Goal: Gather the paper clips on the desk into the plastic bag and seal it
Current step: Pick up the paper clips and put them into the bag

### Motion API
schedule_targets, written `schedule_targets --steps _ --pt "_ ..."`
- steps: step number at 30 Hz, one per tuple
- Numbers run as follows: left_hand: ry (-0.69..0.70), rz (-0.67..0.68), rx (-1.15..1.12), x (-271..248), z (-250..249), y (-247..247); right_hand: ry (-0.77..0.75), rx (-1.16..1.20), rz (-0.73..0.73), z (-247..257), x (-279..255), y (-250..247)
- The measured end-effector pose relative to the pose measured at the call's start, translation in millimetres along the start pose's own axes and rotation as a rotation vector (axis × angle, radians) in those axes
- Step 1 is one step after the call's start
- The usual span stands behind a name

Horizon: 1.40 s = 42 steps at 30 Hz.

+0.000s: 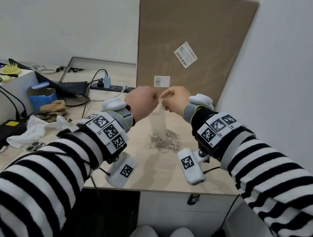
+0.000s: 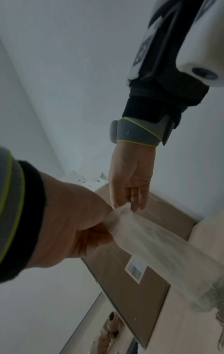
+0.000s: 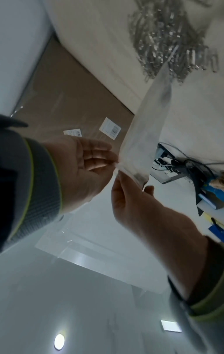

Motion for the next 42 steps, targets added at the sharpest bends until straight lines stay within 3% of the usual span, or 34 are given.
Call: schedule_targets --steps 4,7,10,12,15,20,22,25,27,32,36,42 --pt "-0.057 -0.069 -0.052 -0.9 1.8 0.2 0.133 0.195 0.057 -13.5 -5.8 5.9" --pt "-0.089 -0.078 -0.019 -2.8 3.4 2.8 0.177 0.035 0.040 -18.9 -5.6 3.1" --pt "-0.108 -0.060 0.014 -4.0 5.8 4.3 0.069 -0.256 -0.106 -11.8 -4.0 -10.5" --pt "-0.131 -0.049 0.003 -5.5 9.1 4.8 -0.037 -0.281 -0.123 -5.5 -7.0 -10.3" --pt "-0.151 -0.069 -0.069 -7.2 13.5 5.0 -0.027 -0.090 -0.087 -9.4 -10.2 -6.9" --pt "-0.130 -0.112 -0.097 -7.8 9.1 1.6 0.152 0.169 0.166 -18.8 -15.3 11.7" --pt "-0.131 -0.103 -0.086 -8.1 7.9 2.2 0.126 0.032 0.125 -14.5 -11.9 7.9" --pt "-0.127 -0.036 -0.028 -7.1 8.2 5.5 -0.041 -0.415 -0.050 2.8 -7.8 -6.3" --pt "-0.128 -0.001 -0.015 -8.3 9.3 7.4 -0.090 -0.510 -0.083 6.6 -9.5 -9.2" --pt "-0.138 -0.074 -0.064 -12.0 13.7 3.2 0.038 -0.074 0.079 -9.1 -12.3 -1.1" --pt "-0.134 -0.123 -0.115 -13.4 11.3 2.4 0.112 0.031 0.210 -12.1 -16.5 6.9" --pt "-0.135 0.005 0.014 -14.4 3.0 0.4 -0.099 -0.440 -0.087 3.3 -11.7 -9.4"
Point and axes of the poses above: each hand's wrist, its own x-axis towards the middle knuckle, its own y-axis out of the palm, z = x × y, the point moved 7 cm from there along x, towards the middle knuckle, and after that the axes turned 10 degrees about y, right-handed, at the moved point
